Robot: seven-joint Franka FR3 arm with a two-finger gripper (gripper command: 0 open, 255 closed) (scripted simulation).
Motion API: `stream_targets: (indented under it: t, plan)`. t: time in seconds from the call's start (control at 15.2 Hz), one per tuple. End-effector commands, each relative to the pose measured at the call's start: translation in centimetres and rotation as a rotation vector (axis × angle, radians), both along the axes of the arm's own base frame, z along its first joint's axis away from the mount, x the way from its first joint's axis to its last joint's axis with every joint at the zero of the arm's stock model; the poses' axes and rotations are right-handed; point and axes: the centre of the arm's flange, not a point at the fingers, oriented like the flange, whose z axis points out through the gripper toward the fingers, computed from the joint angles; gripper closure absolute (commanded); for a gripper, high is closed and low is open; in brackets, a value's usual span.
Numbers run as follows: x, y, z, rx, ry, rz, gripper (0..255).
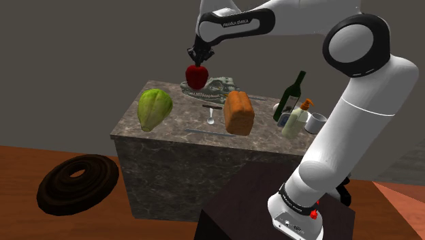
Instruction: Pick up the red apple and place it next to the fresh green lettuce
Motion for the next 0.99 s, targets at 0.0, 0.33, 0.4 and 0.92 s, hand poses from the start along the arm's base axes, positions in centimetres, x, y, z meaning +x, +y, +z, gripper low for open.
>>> stream_targets:
  t: [0.0,0.33,0.4,0.92]
  plan:
    - [-0.1,0.0,-1.1,0.0,-0.001,0.0,255]
    - [-0.1,0.0,-3.8,0.0,-0.001,0.0,255]
    - [-0.1,0.0,-4.3,0.0,-0.001,0.0,255]
    - [-0.1,0.0,-8.5,0.0,-0.001,0.0,255]
